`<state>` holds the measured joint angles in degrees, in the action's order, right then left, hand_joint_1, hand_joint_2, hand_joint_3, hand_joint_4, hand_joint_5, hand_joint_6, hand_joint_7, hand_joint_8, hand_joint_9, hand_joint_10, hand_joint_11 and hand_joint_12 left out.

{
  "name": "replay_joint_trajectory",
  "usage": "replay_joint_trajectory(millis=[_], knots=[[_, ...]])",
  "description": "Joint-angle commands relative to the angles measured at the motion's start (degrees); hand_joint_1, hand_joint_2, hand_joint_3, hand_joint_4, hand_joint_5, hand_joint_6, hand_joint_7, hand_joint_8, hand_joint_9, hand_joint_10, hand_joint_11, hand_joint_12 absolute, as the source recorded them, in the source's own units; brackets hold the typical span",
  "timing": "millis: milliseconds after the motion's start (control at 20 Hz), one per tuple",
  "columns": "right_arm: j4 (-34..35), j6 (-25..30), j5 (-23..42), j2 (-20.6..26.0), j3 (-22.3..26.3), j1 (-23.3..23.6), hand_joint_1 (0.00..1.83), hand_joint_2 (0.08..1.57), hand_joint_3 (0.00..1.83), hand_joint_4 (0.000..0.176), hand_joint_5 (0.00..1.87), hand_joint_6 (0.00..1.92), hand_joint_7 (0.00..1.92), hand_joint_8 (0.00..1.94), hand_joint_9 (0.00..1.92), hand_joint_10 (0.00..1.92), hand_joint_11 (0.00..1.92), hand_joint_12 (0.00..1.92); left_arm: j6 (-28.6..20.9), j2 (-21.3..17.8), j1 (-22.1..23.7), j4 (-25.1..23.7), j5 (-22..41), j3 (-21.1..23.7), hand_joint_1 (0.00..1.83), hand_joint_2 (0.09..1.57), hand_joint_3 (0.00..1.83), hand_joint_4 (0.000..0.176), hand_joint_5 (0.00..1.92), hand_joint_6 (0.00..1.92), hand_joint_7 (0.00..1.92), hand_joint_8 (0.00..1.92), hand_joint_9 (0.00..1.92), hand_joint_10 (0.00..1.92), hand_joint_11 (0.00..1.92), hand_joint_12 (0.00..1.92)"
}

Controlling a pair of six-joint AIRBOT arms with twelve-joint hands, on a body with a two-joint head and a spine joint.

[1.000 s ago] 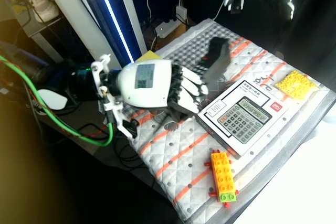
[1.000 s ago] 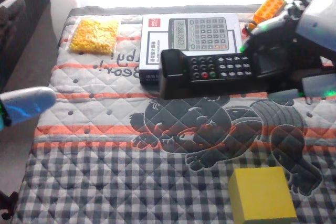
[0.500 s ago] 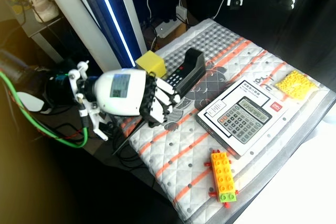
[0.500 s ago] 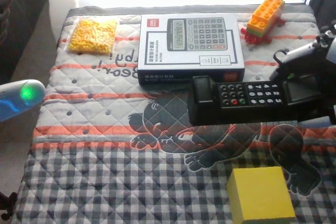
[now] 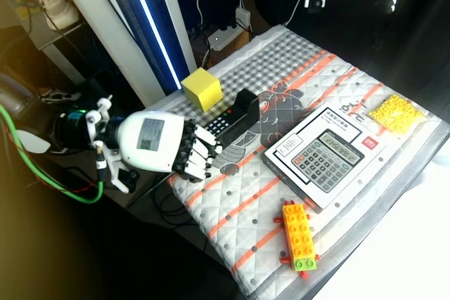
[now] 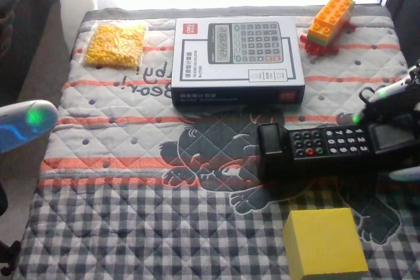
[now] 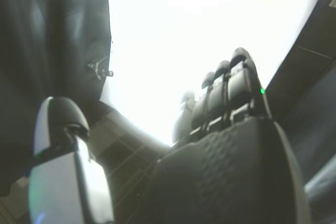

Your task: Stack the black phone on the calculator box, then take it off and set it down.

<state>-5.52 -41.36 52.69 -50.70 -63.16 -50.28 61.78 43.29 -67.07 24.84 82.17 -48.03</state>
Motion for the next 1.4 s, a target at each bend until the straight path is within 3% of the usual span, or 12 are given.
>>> replay_joint_trajectory(millis=[0, 200, 550, 650, 700, 800, 950, 1000, 1150, 1200, 1250, 1350], knots=[[1.37, 0.33, 6.92, -0.16, -0.34, 0.43, 0.88, 1.01, 0.00, 0.027, 0.42, 0.02, 0.52, 0.02, 0.56, 0.00, 0.39, 0.40, -0.56, -0.48, 0.22, 0.01, 7.52, -0.19, 0.78, 0.86, 0.01, 0.144, 0.05, 0.00, 0.01, 0.00, 0.00, 0.00, 0.02, 0.02], [1.38, 0.33, 6.95, -0.21, -0.27, 0.43, 0.68, 0.87, 0.00, 0.170, 0.00, 0.00, 0.01, 0.00, 0.01, 0.00, 0.00, 0.01, -0.56, -0.46, 0.19, 0.03, 7.53, -0.22, 0.78, 0.88, 0.01, 0.144, 0.04, 0.00, 0.00, 0.00, 0.00, 0.00, 0.00, 0.00], [3.92, 0.32, 13.86, 1.28, 1.72, -1.19, 0.68, 0.84, 0.00, 0.176, 0.00, 0.00, 0.00, 0.00, 0.00, 0.00, 0.00, 0.00, -1.21, -0.48, 0.00, 0.05, 8.67, -0.21, 0.75, 0.89, 0.01, 0.116, 0.02, 0.00, 0.00, 0.00, 0.00, 0.00, 0.01, 0.00], [6.68, 0.32, 19.00, 2.72, 3.05, -3.70, 0.70, 0.83, 0.00, 0.176, 0.00, 0.00, 0.00, 0.00, 0.00, 0.00, 0.00, 0.00, -2.08, -0.48, -0.13, -0.15, 9.82, -0.21, 0.73, 0.89, 0.01, 0.159, 0.01, 0.00, 0.00, 0.00, 0.00, 0.00, 0.03, 0.02], [8.43, 0.32, 21.92, 3.45, 3.77, -5.38, 0.67, 0.84, 0.00, 0.163, 0.00, 0.00, 0.01, 0.00, 0.00, 0.00, 0.00, 0.00, -3.39, -0.48, -0.30, -0.61, 10.68, -0.22, 0.69, 0.91, 0.01, 0.154, 0.01, 0.00, 0.01, 0.00, 0.02, 0.01, 0.06, 0.03], [11.49, 0.32, 27.57, 4.07, 4.99, -8.77, 0.64, 0.85, 0.00, 0.173, 0.00, 0.00, 0.04, 0.01, 0.03, 0.01, 0.01, 0.01, -6.05, -0.48, -1.01, -1.81, 12.77, -0.22, 0.63, 0.92, 0.00, 0.160, 0.04, 0.00, 0.09, 0.01, 0.10, 0.00, 0.00, 0.56], [15.77, 0.27, 37.57, 4.21, 6.74, -13.60, 0.58, 0.96, 0.01, 0.145, 0.03, 0.00, 0.09, 0.00, 0.08, 0.01, 0.06, 0.03, -9.39, -0.48, -2.04, -3.03, 16.44, -0.24, 0.49, 1.06, 0.01, 0.176, 0.01, 0.00, 0.04, 0.00, 0.05, 0.00, 0.00, 0.35], [16.78, 0.27, 40.18, 4.21, 7.34, -14.94, 0.60, 0.97, 0.01, 0.162, 0.03, 0.00, 0.11, 0.01, 0.11, 0.02, 0.09, 0.04, -10.74, -0.48, -2.07, -3.69, 16.96, -0.25, 0.46, 1.05, 0.00, 0.148, 0.04, 0.01, 0.05, 0.00, 0.04, 0.01, 0.00, 0.33], [17.70, 0.27, 43.26, 3.94, 8.16, -16.65, 0.64, 1.05, 0.02, 0.115, 0.04, 0.00, 0.10, 0.00, 0.10, 0.00, 0.07, 0.03, -12.33, -0.25, -1.65, -4.95, 16.97, -0.54, 0.41, 1.09, 0.01, 0.067, 0.00, 0.00, 0.04, 0.00, 0.00, 0.00, 0.00, 0.15], [17.69, 0.27, 44.02, 3.89, 8.23, -16.66, 0.68, 1.06, 0.01, 0.159, 0.01, 0.00, 0.02, 0.00, 0.04, 0.00, 0.02, 0.01, -13.03, -0.25, -1.36, -5.31, 16.98, -0.60, 0.34, 1.09, 0.00, 0.037, 0.00, 0.00, 0.06, 0.01, 0.03, 0.01, 0.02, 0.15], [17.68, 0.27, 45.29, 3.89, 8.23, -16.66, 0.58, 1.07, 0.01, 0.169, 0.00, 0.00, 0.01, 0.00, 0.04, 0.00, 0.04, 0.02, -13.96, -0.12, -0.75, -5.80, 16.99, -0.91, 0.27, 1.09, 0.00, 0.013, 0.00, 0.00, 0.09, 0.01, 0.07, 0.02, 0.05, 0.16], [17.67, 0.27, 48.28, 3.93, 8.22, -16.65, 0.45, 1.12, 0.02, 0.144, 0.00, 0.00, 0.00, 0.00, 0.03, 0.00, 0.06, 0.02, -14.78, 0.03, 1.34, -7.19, 17.00, -1.63, 0.12, 1.21, 0.00, 0.000, 0.08, 0.01, 0.13, 0.01, 0.13, 0.01, 0.13, 0.18]])
